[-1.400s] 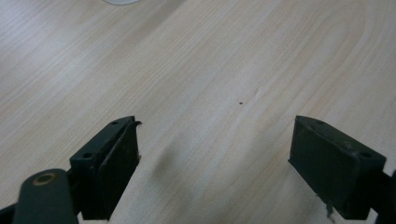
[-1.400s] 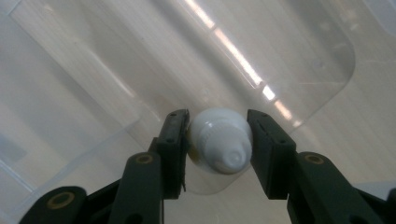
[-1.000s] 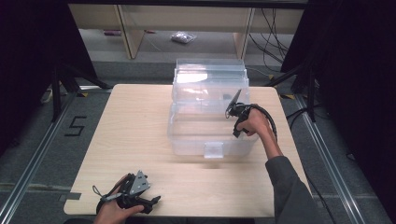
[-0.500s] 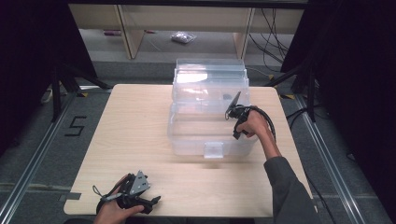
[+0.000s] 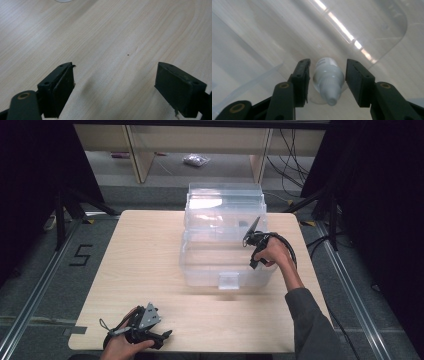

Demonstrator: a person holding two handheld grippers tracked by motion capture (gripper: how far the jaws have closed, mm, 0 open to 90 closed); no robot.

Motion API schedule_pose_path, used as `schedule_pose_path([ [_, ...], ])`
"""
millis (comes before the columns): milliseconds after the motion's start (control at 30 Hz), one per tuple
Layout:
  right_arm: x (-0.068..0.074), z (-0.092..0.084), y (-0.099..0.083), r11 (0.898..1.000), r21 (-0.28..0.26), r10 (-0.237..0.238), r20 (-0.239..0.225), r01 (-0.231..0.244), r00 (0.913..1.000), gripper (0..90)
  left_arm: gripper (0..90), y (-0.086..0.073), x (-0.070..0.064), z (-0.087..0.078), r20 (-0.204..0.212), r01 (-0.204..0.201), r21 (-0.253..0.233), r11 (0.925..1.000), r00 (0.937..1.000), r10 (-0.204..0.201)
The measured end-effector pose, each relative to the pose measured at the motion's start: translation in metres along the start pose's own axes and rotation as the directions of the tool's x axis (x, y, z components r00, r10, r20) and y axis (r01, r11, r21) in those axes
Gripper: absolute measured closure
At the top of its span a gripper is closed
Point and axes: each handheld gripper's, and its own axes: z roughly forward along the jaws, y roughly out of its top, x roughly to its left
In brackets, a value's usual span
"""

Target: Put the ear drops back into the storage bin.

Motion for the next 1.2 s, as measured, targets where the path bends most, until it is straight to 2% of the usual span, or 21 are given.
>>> schedule_pose_path([
  [33,0.001,-0.002,0.000,1.000,0.000,0.018,-0.007,-0.018,0.9998,53.3,15.2,0.000,0.000,0.000,0.000,0.000,0.000,1.0000,1.0000,0.000],
  [67,-0.001,-0.003,-0.001,1.000,-0.011,-0.011,0.002,0.011,0.9999,52.4,15.1,0.000,0.000,0.000,0.000,0.001,-0.001,1.0000,1.0000,-0.001],
  [133,0.002,-0.011,-0.001,1.000,-0.017,0.026,0.019,-0.025,0.9995,48.1,15.2,0.000,0.000,0.000,0.006,0.005,-0.001,1.0000,1.0000,-0.005],
  [200,0.001,-0.013,-0.002,0.999,-0.048,-0.002,0.029,0.004,0.9996,46.9,15.1,0.000,-0.001,0.001,0.004,0.024,-0.003,0.9997,0.9997,-0.024],
  [267,0.003,-0.016,-0.002,0.999,-0.040,0.010,0.031,-0.009,0.9995,45.8,15.2,0.000,-0.001,0.001,0.003,0.027,-0.005,0.9996,0.9996,-0.027],
  [300,0.005,-0.020,-0.002,0.999,-0.049,0.022,0.045,-0.020,0.9988,43.3,15.1,0.000,0.000,0.000,0.001,0.003,-0.003,1.0000,1.0000,-0.003],
  [333,0.003,-0.021,-0.002,0.998,-0.057,0.002,0.044,0.001,0.9990,43.0,15.2,0.000,0.000,0.000,0.000,0.004,-0.004,1.0000,1.0000,-0.004],
  [367,0.003,-0.021,-0.002,0.998,-0.057,0.002,0.044,0.001,0.9990,43.0,15.2,0.000,0.000,0.000,0.000,0.004,-0.004,1.0000,1.0000,-0.004],
  [400,0.005,-0.024,-0.003,0.997,-0.074,0.024,0.039,-0.021,0.9989,42.1,15.1,0.000,-0.001,0.001,0.001,0.026,-0.010,0.9996,0.9997,-0.026],
  [433,0.006,-0.026,-0.003,0.997,-0.076,0.032,0.044,-0.028,0.9986,41.0,15.1,0.000,-0.001,0.001,-0.002,0.025,-0.010,0.9996,0.9997,-0.025],
  [500,0.005,-0.026,-0.004,0.994,-0.105,0.005,0.035,-0.001,0.9994,39.7,15.1,0.000,-0.001,0.000,-0.003,0.020,-0.008,0.9998,0.9998,-0.020],
  [600,0.007,-0.029,-0.006,0.993,-0.113,0.023,0.031,-0.020,0.9993,37.3,15.1,0.000,-0.001,0.001,0.000,0.024,-0.009,0.9997,0.9997,-0.024],
  [633,0.006,-0.030,-0.006,0.993,-0.115,0.005,0.037,0.000,0.9993,36.9,15.1,0.000,-0.001,0.001,0.000,0.024,-0.009,0.9997,0.9997,-0.024],
  [667,0.007,-0.032,-0.007,0.993,-0.119,0.019,0.031,-0.015,0.9993,36.3,15.2,0.000,0.000,0.000,-0.003,0.005,-0.007,1.0000,1.0000,-0.005],
  [733,0.007,-0.034,-0.008,0.990,-0.141,0.003,0.032,0.001,0.9995,35.0,15.1,0.000,-0.001,0.000,-0.004,0.021,-0.009,0.9997,0.9998,-0.021],
  [767,0.008,-0.036,-0.009,0.990,-0.143,0.015,0.028,-0.010,0.9995,34.4,15.2,0.000,-0.001,0.000,-0.001,0.026,-0.008,0.9996,0.9997,-0.026],
  [933,0.010,-0.043,-0.013,0.983,-0.186,0.003,0.037,0.004,0.9993,33.3,15.2,0.000,-0.001,0.000,-0.005,0.018,-0.005,0.9998,0.9998,-0.018],
  [1000,0.013,-0.048,-0.015,0.982,-0.188,0.014,0.026,-0.009,0.9996,32.6,15.1,0.000,-0.001,0.001,-0.006,0.025,-0.010,0.9996,0.9997,-0.025],
  [1133,0.016,-0.052,-0.017,0.978,-0.208,0.006,0.026,0.000,0.9996,31.9,15.2,0.000,0.001,0.000,-0.003,0.004,0.003,1.0000,1.0000,-0.004],
  [1167,0.017,-0.053,-0.018,0.977,-0.214,0.008,0.022,-0.004,0.9997,31.6,15.2,0.000,0.000,0.000,-0.001,0.023,-0.002,0.9997,0.9997,-0.023],
  [1200,0.018,-0.054,-0.019,0.976,-0.218,0.007,0.021,-0.002,0.9997,31.3,15.2,0.000,0.000,0.001,-0.008,0.022,-0.002,0.9997,0.9997,-0.022],
])
